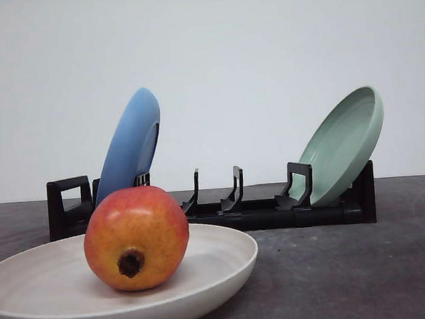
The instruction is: Place pomegranate in white plate
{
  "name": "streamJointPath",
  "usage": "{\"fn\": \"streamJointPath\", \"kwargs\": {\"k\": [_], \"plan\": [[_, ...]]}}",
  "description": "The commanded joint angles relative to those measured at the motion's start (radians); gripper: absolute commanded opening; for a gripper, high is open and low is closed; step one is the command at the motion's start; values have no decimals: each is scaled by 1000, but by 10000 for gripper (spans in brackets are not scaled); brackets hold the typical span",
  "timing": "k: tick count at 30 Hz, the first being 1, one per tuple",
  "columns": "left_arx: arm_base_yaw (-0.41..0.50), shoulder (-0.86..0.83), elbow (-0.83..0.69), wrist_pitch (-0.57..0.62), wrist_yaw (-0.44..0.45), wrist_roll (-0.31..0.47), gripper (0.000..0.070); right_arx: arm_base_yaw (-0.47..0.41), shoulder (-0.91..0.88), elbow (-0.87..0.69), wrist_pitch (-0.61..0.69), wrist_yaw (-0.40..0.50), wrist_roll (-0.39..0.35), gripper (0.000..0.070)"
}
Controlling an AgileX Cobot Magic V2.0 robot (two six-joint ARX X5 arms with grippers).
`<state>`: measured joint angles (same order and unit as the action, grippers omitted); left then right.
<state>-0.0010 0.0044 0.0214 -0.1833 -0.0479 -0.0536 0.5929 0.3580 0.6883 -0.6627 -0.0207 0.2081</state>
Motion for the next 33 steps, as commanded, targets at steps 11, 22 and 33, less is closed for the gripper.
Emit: {"fn": "streamJointPath", "kwargs": {"k": [11, 22, 33], "plan": [[1, -1, -9, -4, -5, -8, 0, -544, -280, -464, 518, 48, -235, 57], [1, -1, -9, -4, -5, -8, 0, -589, -339, -653, 535, 77, -241, 57], [1, -1, -9, -4, -5, -8, 0, -595, -354, -677, 505, 74, -235, 57]]}}
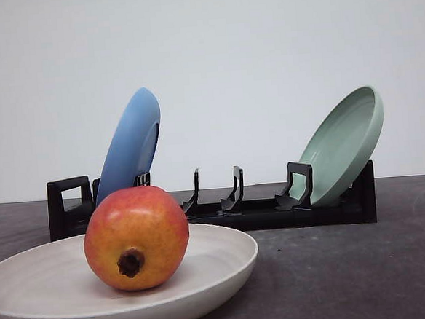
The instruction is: Place pomegranate in white plate
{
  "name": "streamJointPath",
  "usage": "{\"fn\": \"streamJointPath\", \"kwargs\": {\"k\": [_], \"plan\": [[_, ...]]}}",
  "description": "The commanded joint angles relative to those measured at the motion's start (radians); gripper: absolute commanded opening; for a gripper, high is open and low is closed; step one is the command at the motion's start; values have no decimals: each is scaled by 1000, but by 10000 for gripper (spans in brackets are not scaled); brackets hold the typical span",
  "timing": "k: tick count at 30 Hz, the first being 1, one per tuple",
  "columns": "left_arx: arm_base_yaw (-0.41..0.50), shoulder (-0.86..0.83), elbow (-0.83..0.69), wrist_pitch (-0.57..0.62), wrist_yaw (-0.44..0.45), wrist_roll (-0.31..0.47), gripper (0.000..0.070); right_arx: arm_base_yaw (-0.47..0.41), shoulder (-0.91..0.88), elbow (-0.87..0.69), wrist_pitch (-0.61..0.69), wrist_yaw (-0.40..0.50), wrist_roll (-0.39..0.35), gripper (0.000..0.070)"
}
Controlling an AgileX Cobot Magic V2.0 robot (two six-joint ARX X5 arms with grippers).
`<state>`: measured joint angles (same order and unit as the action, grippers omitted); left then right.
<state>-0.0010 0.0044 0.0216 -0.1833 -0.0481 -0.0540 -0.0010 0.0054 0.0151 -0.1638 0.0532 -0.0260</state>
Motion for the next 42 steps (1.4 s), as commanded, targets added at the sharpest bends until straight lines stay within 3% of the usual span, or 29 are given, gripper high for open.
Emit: {"fn": "streamJointPath", "kwargs": {"k": [1, 42], "plan": [[1, -1, -10, -4, -4, -8, 0, -2, -2, -3, 6, 0, -1, 57], [1, -2, -10, -3, -11, -8, 0, -2, -2, -3, 6, 0, -1, 57]]}}
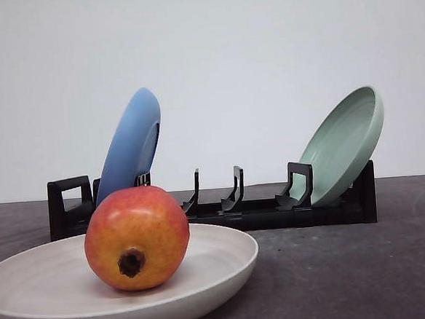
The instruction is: Place pomegranate in white plate
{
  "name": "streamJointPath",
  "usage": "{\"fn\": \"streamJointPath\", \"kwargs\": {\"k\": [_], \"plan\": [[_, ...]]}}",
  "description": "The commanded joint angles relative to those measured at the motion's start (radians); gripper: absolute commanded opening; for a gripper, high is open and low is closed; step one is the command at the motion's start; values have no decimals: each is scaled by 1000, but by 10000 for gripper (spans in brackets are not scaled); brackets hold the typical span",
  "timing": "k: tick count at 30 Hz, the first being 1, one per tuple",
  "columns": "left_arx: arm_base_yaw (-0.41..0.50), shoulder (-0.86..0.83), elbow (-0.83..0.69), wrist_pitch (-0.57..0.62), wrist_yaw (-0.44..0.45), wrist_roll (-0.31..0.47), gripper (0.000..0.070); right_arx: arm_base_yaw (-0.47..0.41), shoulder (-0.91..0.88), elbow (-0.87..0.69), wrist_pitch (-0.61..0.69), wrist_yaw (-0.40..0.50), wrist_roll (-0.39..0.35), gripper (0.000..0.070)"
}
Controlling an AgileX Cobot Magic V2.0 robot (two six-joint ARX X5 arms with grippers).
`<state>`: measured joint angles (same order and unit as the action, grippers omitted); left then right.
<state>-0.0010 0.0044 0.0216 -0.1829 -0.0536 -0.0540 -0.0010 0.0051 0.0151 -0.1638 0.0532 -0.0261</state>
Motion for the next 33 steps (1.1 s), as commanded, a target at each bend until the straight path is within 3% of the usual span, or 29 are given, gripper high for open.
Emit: {"fn": "streamJointPath", "kwargs": {"k": [1, 33], "plan": [[1, -2, -10, -4, -6, -8, 0, -2, -2, -3, 6, 0, -1, 57], [1, -2, -10, -4, -6, -8, 0, -1, -2, -3, 6, 0, 0, 57]]}}
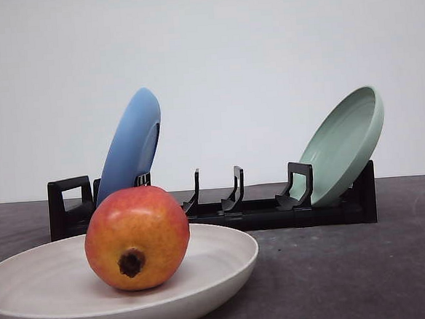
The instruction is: Place pomegranate in white plate
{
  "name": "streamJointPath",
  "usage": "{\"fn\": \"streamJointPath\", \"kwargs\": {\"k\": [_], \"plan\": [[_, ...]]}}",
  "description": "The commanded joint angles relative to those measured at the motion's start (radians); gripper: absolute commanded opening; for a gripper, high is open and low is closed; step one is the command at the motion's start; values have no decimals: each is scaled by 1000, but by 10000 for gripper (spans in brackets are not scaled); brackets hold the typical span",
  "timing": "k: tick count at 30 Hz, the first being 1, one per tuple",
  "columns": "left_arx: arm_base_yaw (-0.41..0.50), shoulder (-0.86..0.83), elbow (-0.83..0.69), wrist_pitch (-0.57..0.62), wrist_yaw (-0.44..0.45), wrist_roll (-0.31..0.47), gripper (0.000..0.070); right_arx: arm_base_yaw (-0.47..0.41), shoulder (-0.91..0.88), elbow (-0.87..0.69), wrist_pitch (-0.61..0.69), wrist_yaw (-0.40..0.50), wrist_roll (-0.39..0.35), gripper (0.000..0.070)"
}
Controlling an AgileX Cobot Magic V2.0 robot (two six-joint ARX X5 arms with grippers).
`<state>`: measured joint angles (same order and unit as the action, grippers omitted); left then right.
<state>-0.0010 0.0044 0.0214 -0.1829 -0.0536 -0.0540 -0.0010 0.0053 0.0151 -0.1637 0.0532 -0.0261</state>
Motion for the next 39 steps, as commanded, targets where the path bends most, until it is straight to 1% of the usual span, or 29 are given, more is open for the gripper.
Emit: {"fn": "streamJointPath", "kwargs": {"k": [1, 39], "plan": [[1, -2, -9, -4, -6, -8, 0, -1, -2, -3, 6, 0, -1, 57], [1, -2, -9, -4, -6, -8, 0, -1, -2, -3, 6, 0, -1, 57]]}}
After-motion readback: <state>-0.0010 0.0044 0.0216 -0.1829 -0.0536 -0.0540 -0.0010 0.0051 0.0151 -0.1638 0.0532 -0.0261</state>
